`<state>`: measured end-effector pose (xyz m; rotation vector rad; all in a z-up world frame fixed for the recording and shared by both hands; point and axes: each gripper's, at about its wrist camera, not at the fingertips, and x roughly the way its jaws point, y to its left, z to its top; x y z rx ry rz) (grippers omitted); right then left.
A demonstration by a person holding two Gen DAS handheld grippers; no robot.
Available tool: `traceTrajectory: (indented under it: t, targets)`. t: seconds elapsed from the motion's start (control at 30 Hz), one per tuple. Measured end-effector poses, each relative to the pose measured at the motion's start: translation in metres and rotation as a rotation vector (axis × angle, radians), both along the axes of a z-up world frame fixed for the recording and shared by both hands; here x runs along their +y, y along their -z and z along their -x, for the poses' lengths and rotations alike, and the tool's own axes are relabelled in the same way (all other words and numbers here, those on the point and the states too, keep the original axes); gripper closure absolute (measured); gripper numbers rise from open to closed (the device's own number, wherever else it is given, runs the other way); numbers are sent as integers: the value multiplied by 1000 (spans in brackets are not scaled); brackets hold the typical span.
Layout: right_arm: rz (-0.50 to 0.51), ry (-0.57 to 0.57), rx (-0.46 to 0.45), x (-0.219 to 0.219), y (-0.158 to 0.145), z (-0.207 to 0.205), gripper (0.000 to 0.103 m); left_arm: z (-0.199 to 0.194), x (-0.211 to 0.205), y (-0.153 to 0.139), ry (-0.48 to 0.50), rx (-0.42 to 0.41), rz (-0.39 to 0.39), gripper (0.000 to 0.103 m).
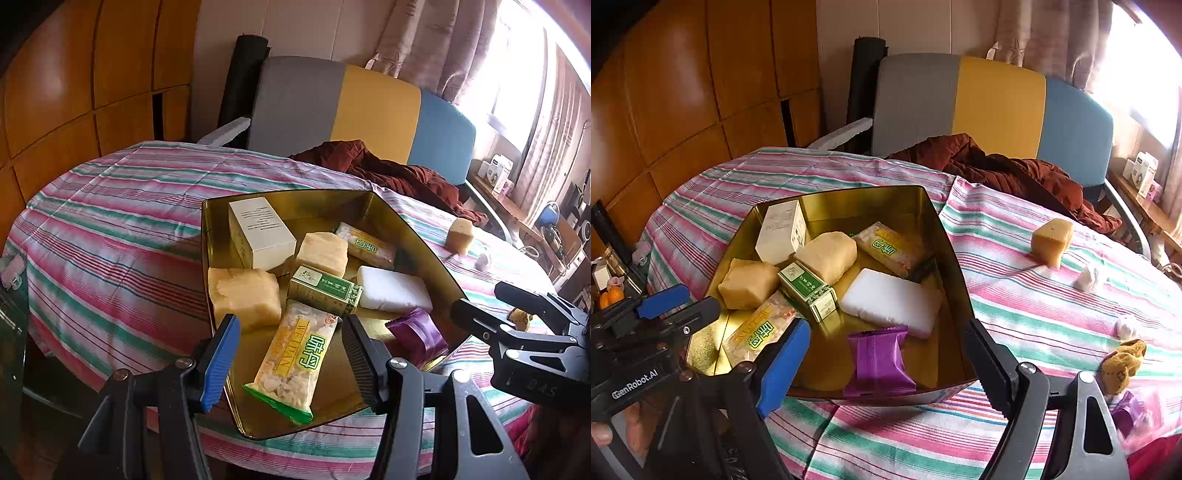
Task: Organize objects
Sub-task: 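Withdraw both tools from the tray toward the sock and roller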
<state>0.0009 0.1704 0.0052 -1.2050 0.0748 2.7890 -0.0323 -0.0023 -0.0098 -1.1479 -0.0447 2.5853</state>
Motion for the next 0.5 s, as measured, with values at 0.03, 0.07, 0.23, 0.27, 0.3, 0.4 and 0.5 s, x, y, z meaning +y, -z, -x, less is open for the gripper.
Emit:
traceTrajectory:
  t: [0.03,0.07,0.23,0.27,0.3,0.4,0.5]
  targets:
    - [-6,2,0,0,-1,-1,18,0,0,0,1,0,0,45]
    - [-10,2,2,0,-1,-1,18,-1,1,-1,1,2,1,45]
    - [-27,6,17,-1,-6,-5,18,-2,4,-3,10,6,5,45]
    - [-32,5,19,-1,-7,-5,18,-2,5,-3,12,6,5,45]
    - [-36,5,21,-1,-8,-6,18,-3,5,-4,14,8,5,45]
    - [-41,5,24,0,-9,-7,18,-4,8,-6,20,16,8,45]
    - [-40,8,27,2,-9,-8,17,-5,10,-8,25,21,12,45]
